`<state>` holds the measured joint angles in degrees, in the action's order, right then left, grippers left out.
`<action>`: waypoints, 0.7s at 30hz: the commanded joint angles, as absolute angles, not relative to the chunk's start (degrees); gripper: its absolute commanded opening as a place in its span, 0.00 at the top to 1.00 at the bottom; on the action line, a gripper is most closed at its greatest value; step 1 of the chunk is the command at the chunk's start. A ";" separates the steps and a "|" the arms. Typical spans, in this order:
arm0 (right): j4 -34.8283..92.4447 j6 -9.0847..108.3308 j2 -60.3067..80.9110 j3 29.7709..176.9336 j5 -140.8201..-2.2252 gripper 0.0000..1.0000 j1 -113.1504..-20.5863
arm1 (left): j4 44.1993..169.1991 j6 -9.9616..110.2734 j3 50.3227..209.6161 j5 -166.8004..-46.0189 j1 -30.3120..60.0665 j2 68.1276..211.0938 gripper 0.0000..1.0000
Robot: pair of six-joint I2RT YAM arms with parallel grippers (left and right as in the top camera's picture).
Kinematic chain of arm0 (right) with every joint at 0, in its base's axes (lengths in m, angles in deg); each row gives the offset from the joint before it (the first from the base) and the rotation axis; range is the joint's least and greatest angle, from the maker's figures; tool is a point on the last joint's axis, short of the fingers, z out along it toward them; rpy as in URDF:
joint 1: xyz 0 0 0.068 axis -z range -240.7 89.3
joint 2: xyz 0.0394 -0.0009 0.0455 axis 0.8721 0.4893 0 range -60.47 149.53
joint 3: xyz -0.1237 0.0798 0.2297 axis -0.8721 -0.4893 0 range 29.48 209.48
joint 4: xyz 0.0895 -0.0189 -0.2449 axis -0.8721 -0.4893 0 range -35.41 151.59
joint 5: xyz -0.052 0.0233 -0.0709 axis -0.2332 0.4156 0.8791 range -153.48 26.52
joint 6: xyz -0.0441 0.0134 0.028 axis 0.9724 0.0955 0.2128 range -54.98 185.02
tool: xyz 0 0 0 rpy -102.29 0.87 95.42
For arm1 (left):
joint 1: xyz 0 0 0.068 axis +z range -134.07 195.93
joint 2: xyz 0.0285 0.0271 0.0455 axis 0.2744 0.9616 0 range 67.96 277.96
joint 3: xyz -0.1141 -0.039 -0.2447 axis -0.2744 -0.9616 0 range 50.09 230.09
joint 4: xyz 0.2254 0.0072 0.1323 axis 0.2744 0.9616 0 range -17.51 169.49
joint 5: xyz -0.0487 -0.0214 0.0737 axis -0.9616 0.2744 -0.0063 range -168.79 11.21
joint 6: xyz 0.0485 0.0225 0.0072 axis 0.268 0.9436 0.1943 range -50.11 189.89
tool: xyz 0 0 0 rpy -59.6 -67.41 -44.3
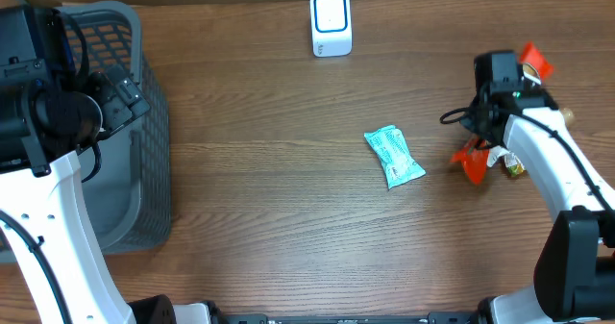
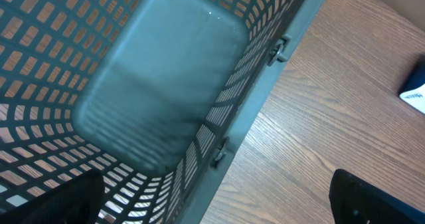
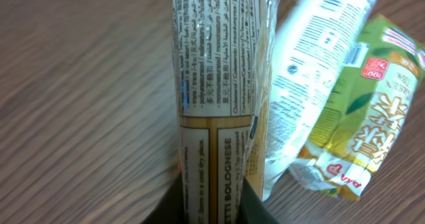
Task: Scan the item barcode
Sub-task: 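Carry the spaghetti pack right and set it by the other items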
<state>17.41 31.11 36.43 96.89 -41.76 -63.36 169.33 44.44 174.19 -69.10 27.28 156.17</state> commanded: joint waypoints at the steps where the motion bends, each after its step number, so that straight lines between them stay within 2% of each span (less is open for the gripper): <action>1: 20.62 27.26 33.83 96.48 -33.96 0.96 -61.44 | 169.29 45.07 174.21 -68.31 27.54 156.36 0.00; 2: 21.15 27.29 33.83 96.50 -33.96 0.94 -60.69 | 169.29 45.07 174.21 -68.31 27.54 156.36 0.00; 4: 21.93 27.31 33.81 96.63 -34.20 0.80 -59.14 | 169.29 45.05 174.21 -68.31 27.54 156.36 0.00; 7: 21.80 29.54 33.68 97.22 -38.07 0.73 -56.67 | 169.29 45.05 174.21 -68.31 27.54 156.36 0.00; 8: 21.28 30.94 33.57 97.61 -39.80 0.67 -56.32 | 169.29 45.07 174.21 -68.31 27.54 156.36 0.00; 12: 16.16 36.88 32.28 101.00 -47.36 0.31 -56.39 | 169.29 45.07 174.21 -68.31 27.54 156.36 0.01; 13: 14.92 38.59 31.69 102.10 -49.22 0.27 -56.74 | 169.29 45.07 174.21 -68.31 27.54 156.36 0.00; 17: 10.70 44.01 28.67 106.31 -57.26 0.20 -58.73 | 169.29 45.07 174.21 -68.31 27.54 156.36 0.00; 21: 8.27 47.33 27.30 107.12 -69.33 0.20 -61.37 | 169.29 45.05 174.21 -68.31 27.54 156.36 0.01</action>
<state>9.30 42.65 29.31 105.66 -57.48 -59.45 169.35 44.44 174.19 -69.10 27.28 156.17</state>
